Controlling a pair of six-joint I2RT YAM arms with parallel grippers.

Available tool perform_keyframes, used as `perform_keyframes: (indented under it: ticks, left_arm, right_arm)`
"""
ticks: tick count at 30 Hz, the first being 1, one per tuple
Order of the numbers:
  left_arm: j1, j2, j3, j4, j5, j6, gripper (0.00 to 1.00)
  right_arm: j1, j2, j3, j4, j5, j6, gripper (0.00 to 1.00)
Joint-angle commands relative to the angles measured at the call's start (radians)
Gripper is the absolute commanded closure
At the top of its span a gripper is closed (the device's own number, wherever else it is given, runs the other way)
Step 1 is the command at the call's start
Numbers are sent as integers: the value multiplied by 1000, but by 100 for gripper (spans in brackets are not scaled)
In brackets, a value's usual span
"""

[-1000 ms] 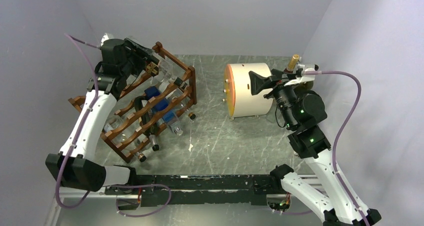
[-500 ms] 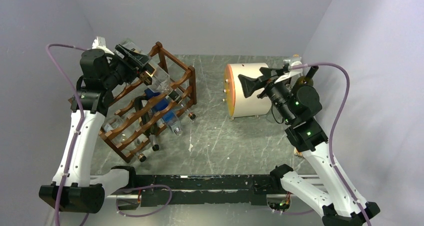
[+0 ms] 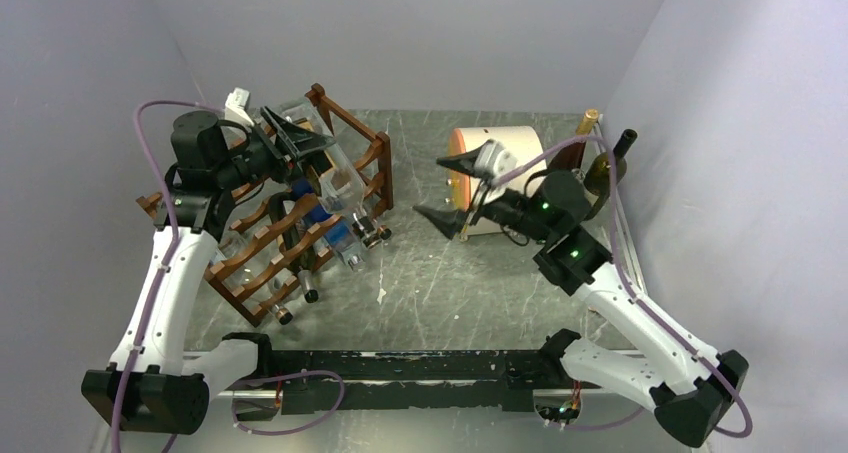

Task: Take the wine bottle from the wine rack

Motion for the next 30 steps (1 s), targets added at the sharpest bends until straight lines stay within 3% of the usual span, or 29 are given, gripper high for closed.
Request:
perform_keyframes:
  ticks: [1,7,13,18,30]
  left_arm:
    - [6,-14,-13,214,253,-94,93]
    - [6,-27,-43,204,349,-94,93]
    - [6,-21,-37,133,398,-52,93]
    - [6,-7,-29,83,413,-14,93]
    - [6,0,-27,52,414,0,93]
  right_arm:
    - [124,21,-78,112,-38,-353,5]
    - [268,103,-28,-27,-60,-854,12]
    - [461,171,0,-21,89,-1156,8]
    - [571,214,-1,102,203,-1276,3]
    - [597,276,32,202,235,-1361,3]
